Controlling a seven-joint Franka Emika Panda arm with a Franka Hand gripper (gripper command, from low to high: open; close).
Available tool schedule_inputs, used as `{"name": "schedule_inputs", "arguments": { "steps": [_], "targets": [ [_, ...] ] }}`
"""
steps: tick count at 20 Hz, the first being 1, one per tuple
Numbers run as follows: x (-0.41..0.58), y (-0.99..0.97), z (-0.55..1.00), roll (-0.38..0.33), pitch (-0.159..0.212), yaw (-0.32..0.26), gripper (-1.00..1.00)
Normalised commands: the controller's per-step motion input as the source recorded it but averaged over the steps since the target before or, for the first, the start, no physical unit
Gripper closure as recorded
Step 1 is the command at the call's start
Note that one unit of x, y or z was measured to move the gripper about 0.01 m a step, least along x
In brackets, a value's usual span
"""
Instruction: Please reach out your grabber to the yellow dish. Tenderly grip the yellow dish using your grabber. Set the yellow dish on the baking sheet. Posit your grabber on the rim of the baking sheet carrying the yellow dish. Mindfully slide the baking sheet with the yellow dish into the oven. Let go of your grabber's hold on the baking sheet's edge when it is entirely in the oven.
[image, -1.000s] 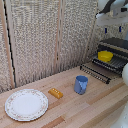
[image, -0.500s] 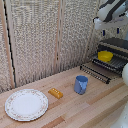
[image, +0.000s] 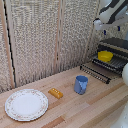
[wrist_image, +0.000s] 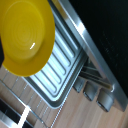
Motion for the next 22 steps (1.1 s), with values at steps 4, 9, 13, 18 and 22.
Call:
{"name": "schedule_inputs", "arguments": {
  "steps": [4,9,13,18,22],
  "targets": [
    [-0.225,0.02,-0.04,-0.342,0.193,0.189,-1.00],
    [-0.181,0.26,-0.06,-0.365,0.214,0.083,-1.00],
    [-0.130,0.40,-0.14,-0.374,0.194,0.033,-1.00],
    [-0.169,0.39,-0.12,-0.366,0.203,0.041,-1.00],
    [-0.164,0.34,-0.13,-0.361,0.204,0.066,-1.00]
  ]
}}
